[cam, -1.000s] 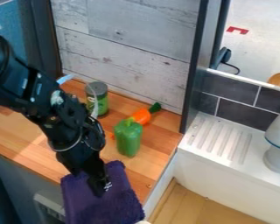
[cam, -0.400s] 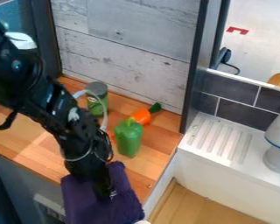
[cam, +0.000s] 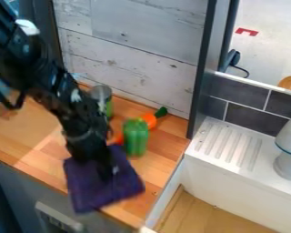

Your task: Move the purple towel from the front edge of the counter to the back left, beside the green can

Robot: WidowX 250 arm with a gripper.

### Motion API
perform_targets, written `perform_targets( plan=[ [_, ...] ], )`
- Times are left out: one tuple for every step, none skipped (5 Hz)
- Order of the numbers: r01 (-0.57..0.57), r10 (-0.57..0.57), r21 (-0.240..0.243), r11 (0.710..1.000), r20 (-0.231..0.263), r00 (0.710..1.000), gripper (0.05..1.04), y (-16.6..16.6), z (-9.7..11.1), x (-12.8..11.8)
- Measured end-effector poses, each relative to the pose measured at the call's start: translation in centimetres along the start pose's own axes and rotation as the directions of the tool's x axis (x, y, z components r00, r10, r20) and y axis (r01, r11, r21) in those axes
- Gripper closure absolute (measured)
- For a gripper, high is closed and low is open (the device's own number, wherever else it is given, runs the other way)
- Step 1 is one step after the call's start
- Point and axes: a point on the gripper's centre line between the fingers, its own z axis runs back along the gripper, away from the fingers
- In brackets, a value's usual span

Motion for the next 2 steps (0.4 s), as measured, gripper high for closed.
perform_targets(
  plan=[
    [-0.100,0.101,0.039,0.994,-0.001,0.995,0.082,4.6,-0.7,2.0],
    [-0.155,0.156,0.064,0.986,-0.005,0.988,0.082,7.9,-1.2,3.3]
  ],
)
